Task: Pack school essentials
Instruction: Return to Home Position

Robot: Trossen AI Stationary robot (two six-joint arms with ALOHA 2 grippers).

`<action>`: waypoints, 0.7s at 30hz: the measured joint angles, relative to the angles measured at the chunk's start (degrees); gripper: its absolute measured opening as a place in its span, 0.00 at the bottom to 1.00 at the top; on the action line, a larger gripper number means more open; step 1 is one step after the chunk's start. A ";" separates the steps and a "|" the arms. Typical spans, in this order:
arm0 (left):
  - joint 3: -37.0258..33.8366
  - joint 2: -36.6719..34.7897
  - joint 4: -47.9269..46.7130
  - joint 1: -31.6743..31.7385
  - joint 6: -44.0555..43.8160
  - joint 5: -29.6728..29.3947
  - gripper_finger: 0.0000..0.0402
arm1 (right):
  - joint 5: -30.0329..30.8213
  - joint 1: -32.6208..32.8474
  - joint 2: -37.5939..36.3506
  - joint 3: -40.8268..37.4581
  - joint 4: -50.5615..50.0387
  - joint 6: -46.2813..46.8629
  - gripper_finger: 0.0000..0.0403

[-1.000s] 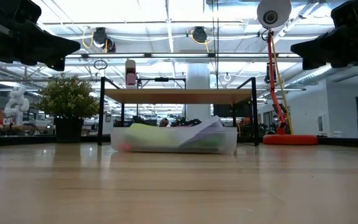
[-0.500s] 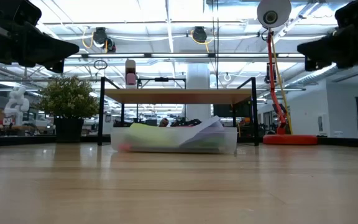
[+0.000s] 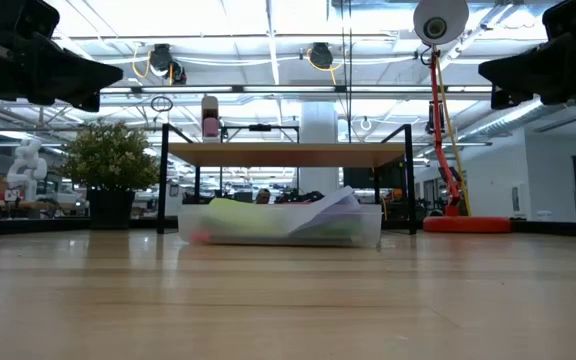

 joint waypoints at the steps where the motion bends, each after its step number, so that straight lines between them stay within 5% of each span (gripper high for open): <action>1: 0.00 -1.46 -1.14 0.00 0.54 -0.08 0.02 | 0.00 0.00 -0.02 -0.01 0.04 0.00 0.00; 10: 0.04 -20.46 -16.92 0.05 1.97 0.17 0.02 | -0.02 0.00 -0.02 -0.02 0.02 0.00 0.00; 21: 0.15 -20.76 -19.60 3.35 1.13 2.96 0.01 | 0.00 0.00 0.57 -0.02 1.07 -0.01 0.00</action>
